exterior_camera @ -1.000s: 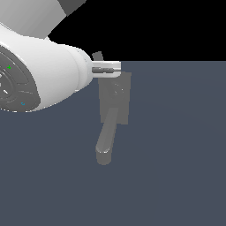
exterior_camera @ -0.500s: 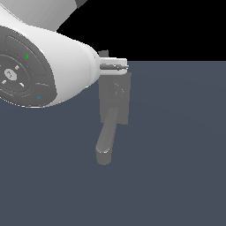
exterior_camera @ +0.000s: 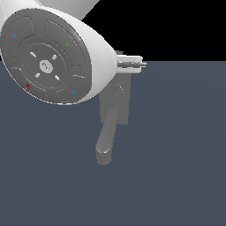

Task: Turn on the faucet by rotating a designated handle.

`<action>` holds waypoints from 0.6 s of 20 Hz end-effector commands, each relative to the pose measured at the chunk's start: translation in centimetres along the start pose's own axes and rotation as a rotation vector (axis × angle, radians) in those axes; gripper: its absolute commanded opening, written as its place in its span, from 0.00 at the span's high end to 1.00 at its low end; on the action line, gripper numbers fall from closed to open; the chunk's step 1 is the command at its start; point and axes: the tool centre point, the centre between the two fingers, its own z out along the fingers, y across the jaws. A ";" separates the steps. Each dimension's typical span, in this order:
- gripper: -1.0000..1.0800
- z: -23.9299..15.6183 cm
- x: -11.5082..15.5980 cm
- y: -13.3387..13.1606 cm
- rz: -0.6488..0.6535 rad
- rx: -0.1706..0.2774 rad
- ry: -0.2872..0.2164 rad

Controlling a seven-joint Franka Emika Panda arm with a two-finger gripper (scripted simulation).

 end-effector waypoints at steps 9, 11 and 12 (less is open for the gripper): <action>1.00 0.2 -0.2 -3.0 0.023 0.016 -0.023; 1.00 0.3 -0.2 -3.8 0.021 0.016 -0.025; 1.00 0.3 -0.2 -4.2 0.020 0.016 -0.026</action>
